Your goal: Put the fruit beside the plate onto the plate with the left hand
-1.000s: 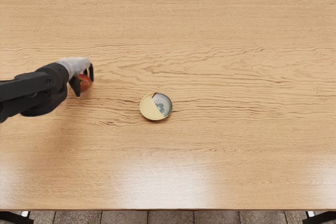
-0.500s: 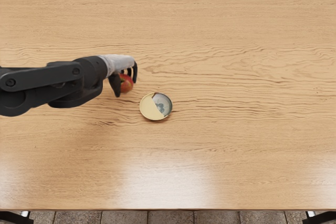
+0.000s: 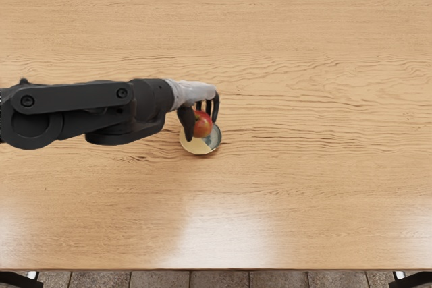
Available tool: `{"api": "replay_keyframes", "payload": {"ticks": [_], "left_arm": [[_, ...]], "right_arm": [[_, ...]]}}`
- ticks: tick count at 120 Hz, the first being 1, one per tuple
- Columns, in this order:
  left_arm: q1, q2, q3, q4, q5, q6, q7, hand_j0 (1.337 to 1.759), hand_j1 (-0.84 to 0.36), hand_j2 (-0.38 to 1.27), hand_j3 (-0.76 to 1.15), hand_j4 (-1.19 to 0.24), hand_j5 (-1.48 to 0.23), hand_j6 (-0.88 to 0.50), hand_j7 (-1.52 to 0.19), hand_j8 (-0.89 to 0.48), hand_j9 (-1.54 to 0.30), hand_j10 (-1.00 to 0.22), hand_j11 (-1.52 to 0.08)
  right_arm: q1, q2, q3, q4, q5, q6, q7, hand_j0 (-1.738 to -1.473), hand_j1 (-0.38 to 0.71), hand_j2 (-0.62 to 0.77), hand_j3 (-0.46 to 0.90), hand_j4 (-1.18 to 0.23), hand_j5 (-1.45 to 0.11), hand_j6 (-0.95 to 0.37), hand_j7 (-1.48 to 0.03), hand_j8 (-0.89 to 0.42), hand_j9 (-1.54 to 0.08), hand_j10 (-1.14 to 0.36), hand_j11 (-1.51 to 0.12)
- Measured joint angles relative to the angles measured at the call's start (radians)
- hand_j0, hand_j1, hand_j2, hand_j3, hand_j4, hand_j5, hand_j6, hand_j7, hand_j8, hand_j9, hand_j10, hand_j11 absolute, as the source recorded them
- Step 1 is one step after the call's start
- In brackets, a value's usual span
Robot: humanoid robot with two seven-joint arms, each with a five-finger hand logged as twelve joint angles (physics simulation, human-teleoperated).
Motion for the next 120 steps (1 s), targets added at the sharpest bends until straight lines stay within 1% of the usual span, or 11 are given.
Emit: {"api": "replay_keyframes", "payload": {"ticks": [41,43,47,58,65,75,86,101,109,113,120], "left_arm": [[0.008,0.0,0.012,-0.002,0.001,0.003,0.0,1.654,-0.33,0.45,0.0,-0.56,-1.04,-0.36,-1.0,-0.41,-1.0,-0.74,-1.0],[0.009,0.0,0.012,-0.002,0.002,0.004,0.0,1.654,-0.32,0.43,0.0,-0.56,-1.01,-0.37,-0.97,-0.41,-0.97,-0.72,-0.97],[0.008,0.0,0.012,-0.002,0.003,0.005,0.0,1.655,-0.27,0.37,0.0,-0.51,-0.91,-0.35,-0.88,-0.39,-0.87,-0.65,-0.88],[0.008,0.002,0.012,-0.002,0.006,0.007,0.0,1.656,-0.08,0.24,0.0,-0.36,-0.62,-0.26,-0.6,-0.28,-0.6,-0.45,-0.6],[0.008,0.002,0.012,-0.002,0.007,0.008,0.0,1.656,0.02,0.19,0.0,-0.27,-0.47,-0.2,-0.46,-0.21,-0.45,-0.34,-0.46],[0.008,0.006,0.011,-0.001,0.008,0.009,0.0,1.657,0.13,0.12,0.0,-0.19,-0.32,-0.14,-0.31,-0.15,-0.31,-0.23,-0.31],[0.001,0.008,-0.008,-0.001,-0.022,0.009,0.0,1.657,0.2,0.08,0.0,-0.12,-0.21,-0.09,-0.2,-0.1,-0.2,-0.15,-0.2],[0.007,0.037,-0.073,-0.008,-0.133,-0.034,0.0,1.658,0.27,0.04,0.0,-0.07,-0.12,-0.05,-0.11,-0.06,-0.11,-0.09,-0.11],[0.033,0.15,-0.154,-0.031,-0.228,-0.123,0.0,1.658,0.29,0.03,0.0,-0.05,-0.09,-0.04,-0.08,-0.04,-0.08,-0.06,-0.08],[0.063,0.187,-0.208,-0.047,-0.274,-0.182,0.0,1.658,0.3,0.03,0.0,-0.04,-0.07,-0.03,-0.07,-0.04,-0.07,-0.05,-0.07],[0.176,0.239,-0.337,-0.065,-0.379,-0.316,0.0,1.658,0.31,0.02,0.0,-0.03,-0.06,-0.03,-0.05,-0.03,-0.05,-0.04,-0.05]], "right_arm": [[0.0,0.0,0.0,0.0,0.0,0.0,0.0,-1.658,-0.33,0.0,0.0,-0.01,-0.02,-0.01,-0.02,-0.01,-0.02,-0.01,-0.02],[0.0,0.0,0.0,0.0,0.0,0.0,0.0,-1.658,-0.33,0.0,0.0,-0.01,-0.02,-0.01,-0.02,-0.01,-0.02,-0.01,-0.02],[0.0,0.0,0.0,0.0,0.0,0.0,0.0,-1.658,-0.33,0.0,0.0,-0.01,-0.02,-0.01,-0.02,-0.01,-0.02,-0.01,-0.02],[0.0,0.0,0.0,0.0,0.0,0.0,0.0,-1.658,-0.33,0.0,0.0,-0.01,-0.02,-0.01,-0.02,-0.01,-0.02,-0.01,-0.02],[0.0,0.0,0.0,0.0,0.0,0.0,0.0,-1.658,-0.33,0.0,0.0,-0.01,-0.02,-0.01,-0.02,-0.01,-0.02,-0.01,-0.02],[0.0,0.0,0.0,0.0,0.0,0.0,0.0,-1.658,-0.33,0.0,0.0,-0.01,-0.02,-0.01,-0.02,-0.01,-0.02,-0.01,-0.02],[0.0,0.0,0.0,0.0,0.0,0.0,0.0,-1.658,-0.33,0.0,0.0,-0.01,-0.02,-0.01,-0.02,-0.01,-0.02,-0.01,-0.02],[0.0,0.0,0.0,0.0,0.0,0.0,0.0,-1.658,-0.33,0.0,0.0,-0.01,-0.02,-0.01,-0.02,-0.01,-0.02,-0.01,-0.02],[0.0,0.0,0.0,0.0,0.0,0.0,0.0,-1.658,-0.33,0.0,0.0,-0.01,-0.02,-0.01,-0.02,-0.01,-0.02,-0.01,-0.02],[0.0,0.0,0.0,0.0,0.0,0.0,0.0,-1.658,-0.33,0.0,0.0,-0.01,-0.02,-0.01,-0.02,-0.01,-0.02,-0.01,-0.02],[0.0,0.0,0.0,0.0,0.0,0.0,0.0,-1.658,-0.33,0.0,0.0,-0.01,-0.02,-0.01,-0.02,-0.01,-0.02,-0.01,-0.02]]}}
